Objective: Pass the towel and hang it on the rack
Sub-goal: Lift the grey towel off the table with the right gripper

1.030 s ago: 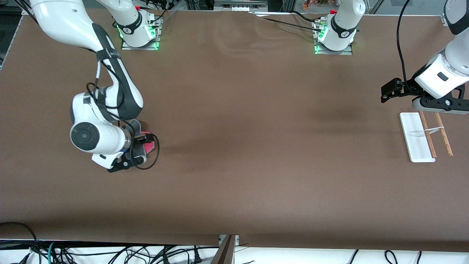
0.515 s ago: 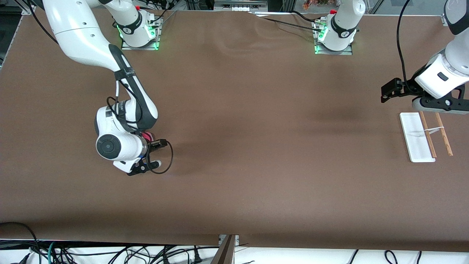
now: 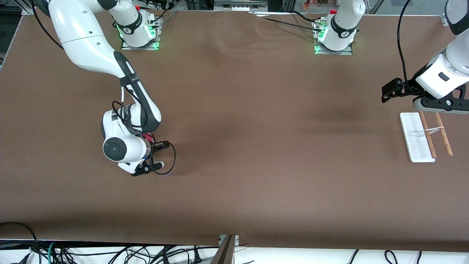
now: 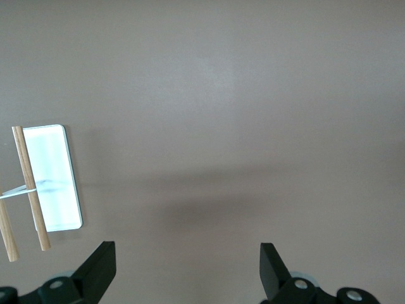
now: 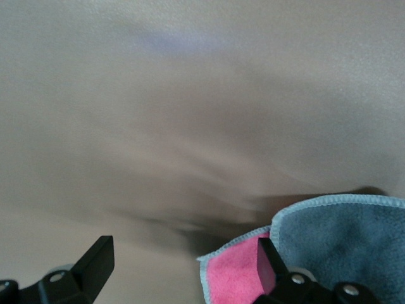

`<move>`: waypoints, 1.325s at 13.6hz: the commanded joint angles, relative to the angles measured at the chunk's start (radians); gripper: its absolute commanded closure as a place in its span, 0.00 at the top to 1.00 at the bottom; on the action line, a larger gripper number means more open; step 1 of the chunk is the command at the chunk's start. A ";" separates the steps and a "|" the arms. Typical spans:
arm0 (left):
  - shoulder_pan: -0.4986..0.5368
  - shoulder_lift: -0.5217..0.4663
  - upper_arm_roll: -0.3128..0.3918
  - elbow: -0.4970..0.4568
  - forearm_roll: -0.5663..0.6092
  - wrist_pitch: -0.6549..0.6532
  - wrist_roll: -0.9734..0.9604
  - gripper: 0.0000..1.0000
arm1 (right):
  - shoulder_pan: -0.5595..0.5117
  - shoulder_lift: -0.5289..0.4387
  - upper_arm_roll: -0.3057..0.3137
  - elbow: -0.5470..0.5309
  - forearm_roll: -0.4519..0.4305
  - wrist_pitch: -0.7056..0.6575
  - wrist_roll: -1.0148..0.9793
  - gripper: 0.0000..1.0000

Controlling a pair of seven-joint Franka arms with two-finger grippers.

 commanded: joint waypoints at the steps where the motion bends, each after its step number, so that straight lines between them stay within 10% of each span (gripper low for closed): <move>1: 0.012 0.010 -0.002 0.028 -0.010 -0.019 0.021 1.00 | -0.006 -0.003 -0.001 -0.015 0.015 -0.002 0.006 1.00; 8: 0.010 0.010 -0.004 0.028 -0.010 -0.021 0.015 1.00 | 0.000 -0.001 -0.001 -0.022 0.013 -0.036 0.172 0.94; 14: 0.010 0.010 -0.005 0.028 -0.010 -0.021 0.014 1.00 | -0.010 0.000 -0.002 -0.031 0.015 -0.037 0.172 0.51; 18: 0.010 0.010 -0.005 0.028 -0.010 -0.021 0.014 1.00 | -0.012 0.000 -0.004 -0.037 0.015 -0.040 0.170 0.00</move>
